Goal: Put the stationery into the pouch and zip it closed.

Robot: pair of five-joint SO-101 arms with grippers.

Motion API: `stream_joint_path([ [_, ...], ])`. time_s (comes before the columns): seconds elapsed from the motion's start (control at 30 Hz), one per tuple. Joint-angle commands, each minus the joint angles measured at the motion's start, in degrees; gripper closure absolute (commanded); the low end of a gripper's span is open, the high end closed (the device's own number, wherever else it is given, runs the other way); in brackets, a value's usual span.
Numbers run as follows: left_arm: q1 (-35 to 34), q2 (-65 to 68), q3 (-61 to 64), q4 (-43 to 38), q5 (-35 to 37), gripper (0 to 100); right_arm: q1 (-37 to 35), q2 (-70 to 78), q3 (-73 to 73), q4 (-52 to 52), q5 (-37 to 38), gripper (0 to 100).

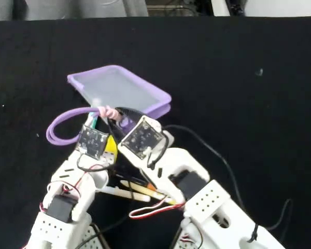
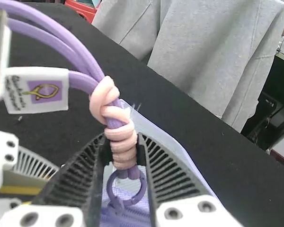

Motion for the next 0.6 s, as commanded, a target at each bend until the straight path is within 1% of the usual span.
stream_joint_path([
  [0.0, 0.1, -0.5, 1.4, -6.9, -0.5, 97, 1.0, -1.4, -0.4, -1.4, -0.4, 98.7],
  [0.13, 0.6, -0.4, 1.4, -11.1, -0.1, 97, 0.9, -1.5, -0.4, -1.4, -0.4, 98.7],
  [0.4, 0.5, -0.4, 1.4, -11.2, 0.1, 97, 0.1, -1.5, -0.5, -1.3, -0.4, 98.7],
  [0.47, 0.4, -0.4, 1.4, -11.2, 2.5, 97, 0.0, -1.5, -0.5, -1.3, -0.4, 98.7],
  [0.57, 0.2, -0.4, 1.4, -11.3, 8.7, 97, 0.0, -1.5, -0.7, -1.3, -0.4, 98.7],
])
